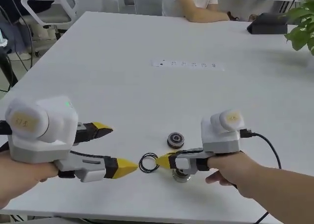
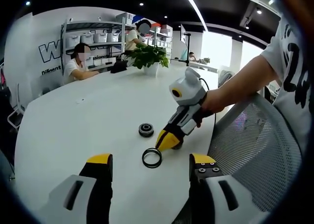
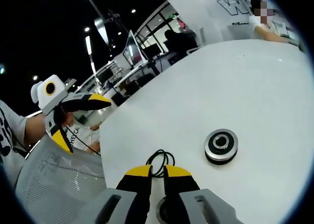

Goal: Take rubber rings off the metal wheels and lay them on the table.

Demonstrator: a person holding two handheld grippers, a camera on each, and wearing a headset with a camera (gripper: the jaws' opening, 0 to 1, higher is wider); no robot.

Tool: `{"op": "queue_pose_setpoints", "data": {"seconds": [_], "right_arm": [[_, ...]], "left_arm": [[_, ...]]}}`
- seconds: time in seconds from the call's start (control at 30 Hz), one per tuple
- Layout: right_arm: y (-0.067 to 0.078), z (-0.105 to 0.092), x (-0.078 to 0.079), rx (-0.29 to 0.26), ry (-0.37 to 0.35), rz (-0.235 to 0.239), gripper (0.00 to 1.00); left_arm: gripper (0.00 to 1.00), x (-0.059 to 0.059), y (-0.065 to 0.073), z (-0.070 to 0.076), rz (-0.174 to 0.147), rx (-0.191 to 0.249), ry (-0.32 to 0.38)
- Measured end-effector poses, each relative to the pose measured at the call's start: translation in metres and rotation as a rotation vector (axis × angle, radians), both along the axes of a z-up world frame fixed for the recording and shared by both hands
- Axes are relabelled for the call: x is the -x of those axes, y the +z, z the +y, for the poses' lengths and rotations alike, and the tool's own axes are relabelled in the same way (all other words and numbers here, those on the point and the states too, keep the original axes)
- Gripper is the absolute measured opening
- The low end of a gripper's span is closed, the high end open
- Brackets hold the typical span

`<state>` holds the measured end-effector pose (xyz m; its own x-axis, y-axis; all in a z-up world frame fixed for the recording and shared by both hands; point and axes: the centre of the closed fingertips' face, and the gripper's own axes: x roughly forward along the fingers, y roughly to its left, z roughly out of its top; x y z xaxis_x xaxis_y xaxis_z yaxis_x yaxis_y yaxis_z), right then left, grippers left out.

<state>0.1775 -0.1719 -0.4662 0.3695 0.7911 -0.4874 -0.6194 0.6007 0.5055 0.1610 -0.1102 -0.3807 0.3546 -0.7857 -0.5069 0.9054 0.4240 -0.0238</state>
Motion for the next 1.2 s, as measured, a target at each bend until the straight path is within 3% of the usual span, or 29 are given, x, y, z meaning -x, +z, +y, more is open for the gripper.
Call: {"op": "queue_pose_setpoints", "data": {"seconds": [0.37, 0.6, 1.2], "right_arm": [[0.000, -0.003, 0.000, 0.045, 0.022, -0.042, 0.15], [0.004, -0.012, -0.004, 0.043, 0.000, -0.056, 0.19], [0.021, -0.044, -0.018, 0.035, -0.071, -0.103, 0.21]], "left_arm": [[0.60, -0.001, 0.000, -0.001, -0.001, -0.006, -0.005], [0.60, -0.003, -0.001, -0.003, 0.002, -0.009, -0.011], [0.60, -0.012, -0.003, -0.015, 0.020, -0.011, -0.030]]}}
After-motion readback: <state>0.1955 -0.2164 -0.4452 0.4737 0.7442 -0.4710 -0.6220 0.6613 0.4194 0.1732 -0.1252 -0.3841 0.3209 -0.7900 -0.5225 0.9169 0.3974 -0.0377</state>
